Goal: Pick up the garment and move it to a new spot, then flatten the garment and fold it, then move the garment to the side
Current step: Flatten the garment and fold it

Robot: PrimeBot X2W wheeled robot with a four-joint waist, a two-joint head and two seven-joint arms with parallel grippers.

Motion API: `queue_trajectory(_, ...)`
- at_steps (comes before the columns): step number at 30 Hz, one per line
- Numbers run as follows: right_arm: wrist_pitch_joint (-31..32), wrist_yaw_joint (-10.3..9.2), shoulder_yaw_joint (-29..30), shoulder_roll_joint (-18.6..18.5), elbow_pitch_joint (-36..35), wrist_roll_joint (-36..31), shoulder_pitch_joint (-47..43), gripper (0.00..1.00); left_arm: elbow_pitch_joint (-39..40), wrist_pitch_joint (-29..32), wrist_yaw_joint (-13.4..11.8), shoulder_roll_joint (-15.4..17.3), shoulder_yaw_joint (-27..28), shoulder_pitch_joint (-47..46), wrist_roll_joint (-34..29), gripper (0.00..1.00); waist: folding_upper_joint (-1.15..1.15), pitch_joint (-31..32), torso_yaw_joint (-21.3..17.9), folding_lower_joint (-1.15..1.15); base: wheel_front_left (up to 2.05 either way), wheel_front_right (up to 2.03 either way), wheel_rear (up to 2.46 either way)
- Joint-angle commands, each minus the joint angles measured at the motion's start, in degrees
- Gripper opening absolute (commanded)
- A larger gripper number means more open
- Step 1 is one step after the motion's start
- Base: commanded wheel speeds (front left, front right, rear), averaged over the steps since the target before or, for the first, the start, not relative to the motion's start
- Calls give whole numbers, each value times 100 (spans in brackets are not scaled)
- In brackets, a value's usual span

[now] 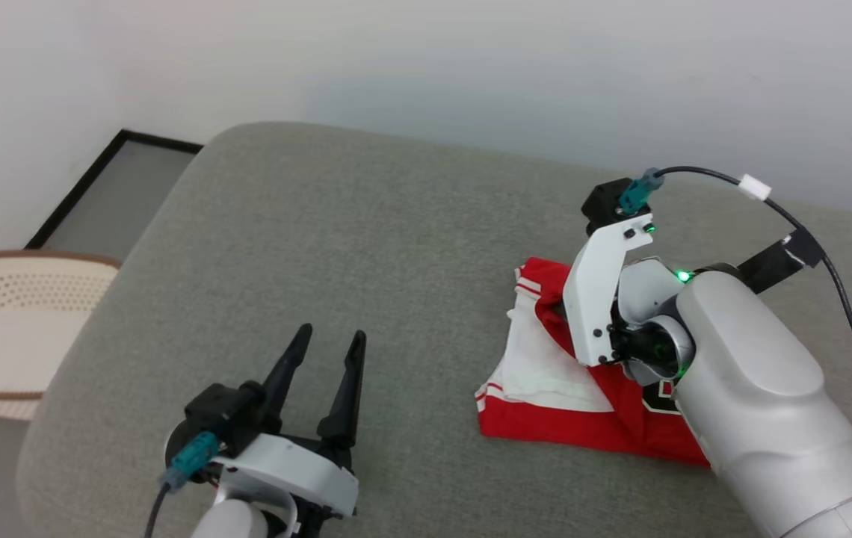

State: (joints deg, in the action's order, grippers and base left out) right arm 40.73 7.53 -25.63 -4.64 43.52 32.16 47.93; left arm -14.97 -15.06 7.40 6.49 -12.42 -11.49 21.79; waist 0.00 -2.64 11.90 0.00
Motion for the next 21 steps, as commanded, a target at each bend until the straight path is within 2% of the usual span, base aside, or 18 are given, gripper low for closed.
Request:
queue_trajectory(1,-86,-10,-113,19,101,-39,101,0,-19,-8,14,-20,-42,-64,41,100,0,-98,148,0,0,0,0)
queue_trajectory(11,-543,-10,-777,29,759,-297,396,0,-98,-9,14,-76,-173,-170,119,100,0,-146,333,0,0,0,0)
queue_trajectory(18,-630,-10,-1296,62,1139,-104,601,2,-140,-9,14,-53,-203,-176,173,100,0,-118,372,0,0,0,0)
queue_trajectory(19,-612,-10,-1384,68,1176,-78,620,4,-143,-9,14,-53,-204,-173,182,100,0,-113,374,0,0,0,0)
queue_trajectory(20,-621,-10,-1459,62,1227,-45,652,18,-150,-9,14,-51,-207,-173,186,100,0,-109,377,0,0,0,0)
queue_trajectory(21,-637,-10,-1532,61,1261,-15,673,36,-157,-9,14,-49,-212,-173,186,100,0,-101,379,0,0,0,0)
